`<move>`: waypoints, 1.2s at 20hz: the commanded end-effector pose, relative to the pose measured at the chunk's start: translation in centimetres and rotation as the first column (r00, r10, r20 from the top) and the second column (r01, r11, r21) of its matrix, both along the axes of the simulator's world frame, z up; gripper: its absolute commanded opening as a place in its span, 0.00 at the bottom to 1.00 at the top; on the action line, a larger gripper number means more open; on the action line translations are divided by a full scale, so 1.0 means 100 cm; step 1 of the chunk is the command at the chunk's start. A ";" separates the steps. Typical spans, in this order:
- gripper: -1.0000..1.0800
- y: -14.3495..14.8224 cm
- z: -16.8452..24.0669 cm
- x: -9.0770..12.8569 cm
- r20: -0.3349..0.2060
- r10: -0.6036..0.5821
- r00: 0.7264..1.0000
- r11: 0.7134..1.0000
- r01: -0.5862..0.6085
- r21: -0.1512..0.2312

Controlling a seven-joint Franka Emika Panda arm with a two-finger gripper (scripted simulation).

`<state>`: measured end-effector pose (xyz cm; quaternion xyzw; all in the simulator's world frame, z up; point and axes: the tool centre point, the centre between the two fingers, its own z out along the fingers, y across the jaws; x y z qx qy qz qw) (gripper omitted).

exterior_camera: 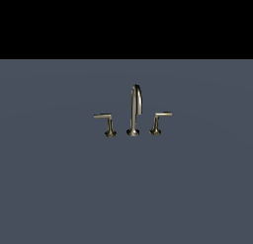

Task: Turn on the faucet by rotating a designated handle.

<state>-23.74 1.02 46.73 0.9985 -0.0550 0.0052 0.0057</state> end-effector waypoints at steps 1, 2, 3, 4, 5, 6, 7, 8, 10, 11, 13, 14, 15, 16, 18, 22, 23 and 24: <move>0.00 0.008 -0.010 0.005 0.000 -0.037 0.999 0.999 0.037 0.001; 0.00 0.011 -0.015 0.007 -0.001 -0.055 0.999 0.999 0.055 0.001; 0.00 0.015 -0.020 0.010 -0.001 -0.073 0.997 0.997 0.073 0.001; 0.00 0.018 -0.026 0.012 -0.001 -0.092 0.996 0.996 0.092 0.002; 0.00 0.022 -0.031 0.015 -0.001 -0.113 0.994 0.994 0.113 0.002; 0.00 0.026 -0.037 0.018 -0.001 -0.133 0.991 0.991 0.133 0.002; 0.00 0.030 -0.043 0.022 -0.001 -0.154 0.988 0.988 0.154 0.003; 0.00 0.034 -0.048 0.025 -0.001 -0.174 0.985 0.985 0.174 0.003; 0.00 0.042 -0.060 0.032 -0.001 -0.215 0.977 0.977 0.215 0.004; 0.00 0.046 -0.066 0.036 -0.002 -0.236 0.972 0.972 0.236 0.005; 0.00 0.053 -0.077 0.043 -0.002 -0.276 0.961 0.961 0.276 0.005; 0.00 0.056 -0.083 0.047 -0.002 -0.296 0.955 0.955 0.296 0.006; 0.00 0.060 -0.089 0.051 -0.002 -0.316 0.949 0.949 0.316 0.006; 0.00 0.063 -0.095 0.055 -0.003 -0.336 0.942 0.942 0.336 0.007; 0.00 0.070 -0.106 0.063 -0.003 -0.375 0.927 0.927 0.375 0.008; 0.00 0.081 -0.129 0.081 -0.004 -0.450 0.893 0.893 0.450 0.010; 0.00 0.084 -0.135 0.085 -0.005 -0.468 0.884 0.883 0.468 0.011; 0.00 0.087 -0.141 0.090 -0.005 -0.486 0.874 0.874 0.486 0.011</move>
